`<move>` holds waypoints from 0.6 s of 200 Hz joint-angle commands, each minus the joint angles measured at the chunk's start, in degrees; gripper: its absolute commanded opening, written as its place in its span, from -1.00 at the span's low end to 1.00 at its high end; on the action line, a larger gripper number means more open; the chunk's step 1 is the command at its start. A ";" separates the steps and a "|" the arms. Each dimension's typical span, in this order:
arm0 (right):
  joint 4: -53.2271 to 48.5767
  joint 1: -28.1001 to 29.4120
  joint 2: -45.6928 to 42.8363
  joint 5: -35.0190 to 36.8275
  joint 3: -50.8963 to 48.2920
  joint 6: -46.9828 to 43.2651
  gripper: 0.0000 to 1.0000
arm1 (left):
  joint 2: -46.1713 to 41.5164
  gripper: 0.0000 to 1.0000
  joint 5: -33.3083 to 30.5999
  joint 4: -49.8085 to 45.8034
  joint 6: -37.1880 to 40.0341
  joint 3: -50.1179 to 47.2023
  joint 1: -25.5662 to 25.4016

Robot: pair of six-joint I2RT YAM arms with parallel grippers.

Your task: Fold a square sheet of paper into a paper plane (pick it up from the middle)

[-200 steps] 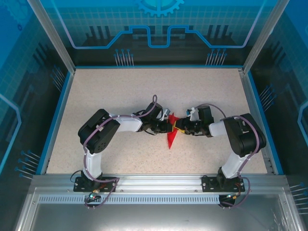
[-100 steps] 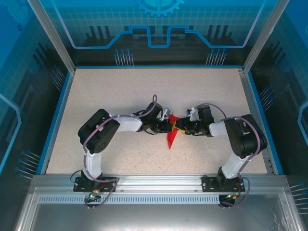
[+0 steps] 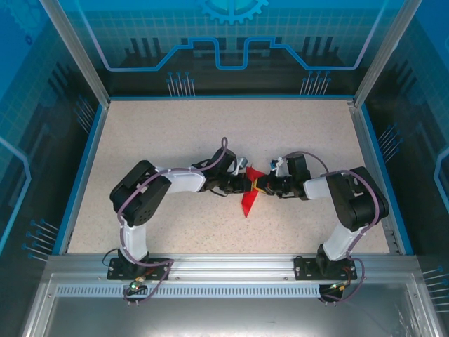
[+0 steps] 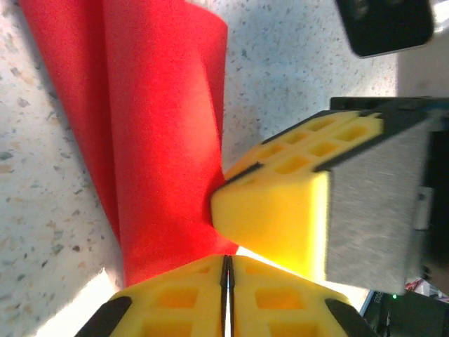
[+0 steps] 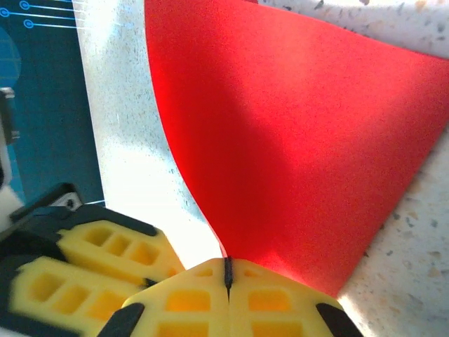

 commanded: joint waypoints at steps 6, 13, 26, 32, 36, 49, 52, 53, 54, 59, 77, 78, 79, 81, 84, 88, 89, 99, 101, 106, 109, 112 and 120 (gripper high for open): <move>-1.28 0.64 0.75 0.33 -0.27 -0.62 -1.00 | -6.52 -0.53 -7.52 -7.63 3.26 0.09 -2.28; -1.03 0.59 0.93 0.24 -0.26 -0.53 -1.00 | -7.75 -0.44 -10.22 -9.71 3.24 0.04 -3.35; -0.57 0.66 1.25 0.34 -0.45 -0.23 -1.00 | -9.39 -0.26 -17.31 -13.96 2.84 0.21 -5.86; -0.38 0.58 1.35 0.32 -0.40 -0.18 -1.00 | -9.91 -0.20 -20.97 -16.64 2.43 0.33 -7.25; -0.29 0.57 1.42 0.32 -0.40 -0.17 -1.00 | -10.18 -0.16 -23.04 -17.77 2.13 0.30 -8.20; -0.20 0.54 1.61 0.26 -0.40 -0.11 -1.00 | -10.82 -0.09 -28.22 -20.11 0.22 -0.14 -10.76; -0.12 0.56 1.63 0.24 -0.41 -0.12 -1.00 | -10.86 -0.08 -28.97 -20.25 -0.35 -0.36 -11.27; -0.11 0.57 1.63 0.24 -0.41 -0.11 -1.00 | -10.90 -0.07 -29.21 -20.28 -0.57 -0.49 -11.40; -0.10 0.57 1.67 0.20 -0.36 -0.15 -1.00 | -10.93 -0.07 -29.38 -20.25 -0.77 -0.55 -11.55; -0.02 0.57 1.72 0.11 -0.40 -0.05 -1.00 | -10.95 -0.06 -30.14 -20.07 -1.71 -1.04 -12.17; 0.38 0.44 1.89 -0.29 -0.46 0.15 -1.00 | -10.07 -0.03 -31.78 -19.04 -4.75 -2.38 -14.09; 0.45 0.42 1.89 -0.29 -0.47 0.20 -1.00 | -9.98 -0.03 -31.80 -18.93 -4.93 -2.46 -14.18; 0.53 0.45 1.89 -0.29 -0.48 0.18 -1.00 | -9.92 -0.03 -31.82 -18.78 -5.10 -2.55 -14.18; 0.65 0.48 1.89 -0.31 -0.53 0.21 -1.00 | -9.82 -0.03 -31.76 -18.36 -5.45 -2.73 -14.32; 0.79 0.44 1.87 -0.40 -0.58 0.38 -1.00 | -9.54 -0.03 -31.68 -17.82 -5.86 -3.04 -14.45; 0.91 0.34 1.89 -0.48 -0.62 0.45 -1.00 | -9.27 -0.03 -31.67 -17.14 -6.56 -3.42 -14.66; 0.94 0.33 1.89 -0.56 -0.65 0.48 -1.00 | -9.19 -0.03 -31.66 -17.05 -6.66 -3.47 -14.77; 1.43 0.23 1.96 -0.80 -0.68 0.73 -1.00 | -8.47 -0.03 -32.23 -16.68 -7.84 -3.76 -15.12; 1.43 0.23 1.98 -0.88 -0.74 0.70 -1.00 | -8.42 -0.03 -32.54 -16.78 -8.03 -3.71 -15.20; 1.57 0.22 1.90 -0.91 -0.77 0.70 -1.00 | -8.02 -0.03 -33.28 -16.96 -8.46 -3.69 -15.41; 1.60 0.13 1.83 -0.90 -0.88 0.78 -1.00 | -7.85 -0.03 -33.69 -17.06 -8.65 -3.69 -15.47; 1.66 0.12 1.86 -0.95 -0.89 0.84 -1.00 | -7.77 -0.03 -34.09 -17.09 -8.88 -3.74 -15.59; 1.98 -0.03 1.78 -1.19 -1.10 0.87 -1.00 | -7.50 -0.03 -34.63 -16.75 -9.46 -3.94 -15.79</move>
